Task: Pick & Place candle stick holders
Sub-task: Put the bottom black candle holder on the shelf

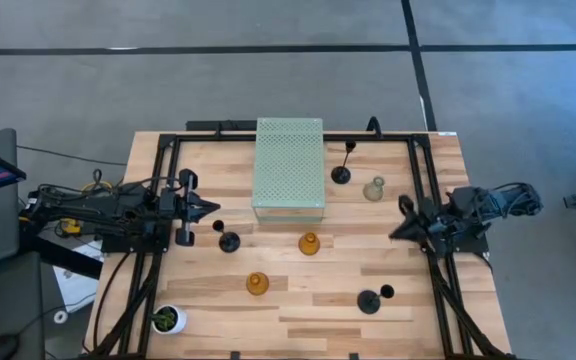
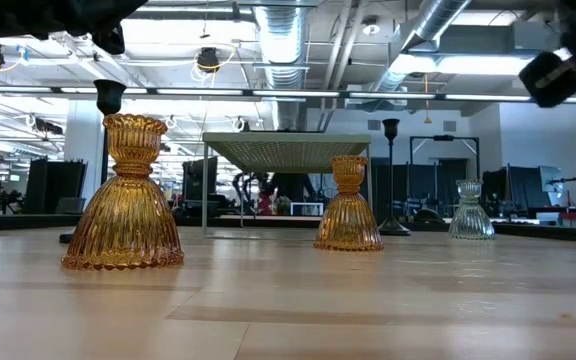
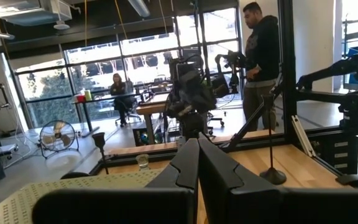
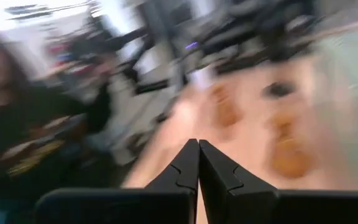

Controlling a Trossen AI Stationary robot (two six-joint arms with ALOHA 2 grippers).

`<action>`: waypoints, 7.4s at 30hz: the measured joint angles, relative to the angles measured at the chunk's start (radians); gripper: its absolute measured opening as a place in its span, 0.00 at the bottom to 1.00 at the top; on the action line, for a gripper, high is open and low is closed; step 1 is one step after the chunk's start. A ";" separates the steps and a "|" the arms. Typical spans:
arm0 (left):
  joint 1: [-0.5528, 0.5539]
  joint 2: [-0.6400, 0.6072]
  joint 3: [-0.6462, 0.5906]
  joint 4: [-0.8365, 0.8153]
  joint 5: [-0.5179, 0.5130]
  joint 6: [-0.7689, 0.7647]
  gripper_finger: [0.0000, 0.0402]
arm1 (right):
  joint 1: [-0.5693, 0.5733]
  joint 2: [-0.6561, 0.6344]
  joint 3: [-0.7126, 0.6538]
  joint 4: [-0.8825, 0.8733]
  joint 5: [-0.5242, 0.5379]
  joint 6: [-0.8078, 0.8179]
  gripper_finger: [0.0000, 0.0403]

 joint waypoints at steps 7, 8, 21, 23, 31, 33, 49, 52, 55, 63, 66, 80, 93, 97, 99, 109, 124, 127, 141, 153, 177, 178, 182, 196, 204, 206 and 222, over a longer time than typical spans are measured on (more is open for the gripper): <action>0.000 0.030 0.000 0.000 0.000 0.000 0.02 | 0.041 0.002 -0.041 0.016 0.084 0.206 0.00; 0.000 0.037 0.000 0.000 0.000 0.000 0.02 | 0.047 0.009 -0.047 0.002 0.087 0.225 0.00; -0.001 0.139 0.000 0.017 0.000 -0.083 0.02 | 0.230 0.106 0.028 -0.002 0.149 0.219 0.00; -0.001 0.154 0.000 0.024 0.000 -0.084 0.02 | 0.278 0.140 0.047 0.000 0.168 0.219 0.00; -0.023 0.240 0.000 0.027 0.000 -0.143 0.02 | 0.513 0.336 0.069 0.024 0.287 0.363 0.00; -0.034 0.267 0.000 0.040 0.000 -0.144 0.02 | 0.584 0.393 0.069 0.036 0.328 0.415 0.00; -0.120 0.436 -0.001 0.246 0.001 -0.136 0.02 | 0.883 0.817 0.068 0.084 0.693 0.608 0.00; -0.120 0.435 -0.001 0.248 0.000 -0.136 0.02 | 0.882 0.885 0.068 0.083 0.690 0.680 0.00; -0.120 0.435 -0.001 0.249 0.001 -0.136 0.02 | 0.869 0.944 0.068 0.083 0.691 0.730 0.01; -0.120 0.435 -0.001 0.256 0.000 -0.136 0.02 | 0.808 1.062 0.068 0.195 0.693 0.736 0.19; -0.120 0.435 -0.001 0.258 0.000 -0.136 0.02 | 0.791 1.104 0.068 0.294 0.695 0.668 0.29; -0.120 0.435 -0.001 0.259 0.000 -0.136 0.02 | 0.770 1.332 0.068 0.646 0.681 0.547 0.48; -0.120 0.435 -0.001 0.259 0.000 -0.136 0.02 | 0.730 1.435 0.068 0.761 0.695 0.545 0.09; -0.120 0.435 -0.001 0.259 0.000 -0.136 0.02 | 0.729 1.403 0.068 0.757 0.693 0.549 0.03; -0.120 0.435 -0.001 0.259 0.000 -0.136 0.02 | 0.725 1.378 0.068 0.754 0.691 0.560 0.03; -0.119 0.435 -0.001 0.270 -0.060 -0.318 0.02 | 0.585 1.231 0.070 0.623 0.648 0.492 0.01; -0.119 0.734 0.342 0.256 0.003 -0.266 0.02 | 0.273 1.184 0.471 0.094 0.505 0.072 0.00; -0.112 0.817 0.438 0.247 0.082 -0.223 0.02 | 0.225 1.184 0.527 0.071 0.505 -0.012 0.00; 0.179 1.107 0.801 0.074 0.463 -0.287 0.02 | 0.006 1.184 0.590 0.069 0.476 -0.204 0.00; 0.233 1.205 0.882 0.182 0.531 -0.277 0.02 | -0.098 1.194 0.590 0.062 0.397 -0.222 0.00; 0.186 1.315 0.882 0.377 0.416 -0.209 0.39 | -0.161 1.193 0.590 0.065 0.324 -0.222 0.01; 0.183 1.315 0.882 0.380 0.415 -0.209 0.38 | -0.161 1.193 0.590 0.068 0.324 -0.222 0.01; 0.176 1.328 0.884 0.405 0.402 -0.209 0.37 | -0.161 1.192 0.590 0.083 0.324 -0.234 0.01; 0.167 1.427 0.967 0.396 0.398 -0.210 0.33 | -0.164 1.191 0.590 0.079 0.325 -0.239 0.01; 0.166 1.418 0.968 0.387 0.404 -0.209 0.20 | -0.164 1.191 0.591 0.079 0.325 -0.238 0.01; 0.166 1.418 0.968 0.387 0.404 -0.209 0.15 | -0.164 1.191 0.591 0.080 0.325 -0.238 0.01; 0.166 1.415 0.969 0.366 0.400 -0.206 0.03 | -0.164 1.192 0.590 0.077 0.321 -0.236 0.04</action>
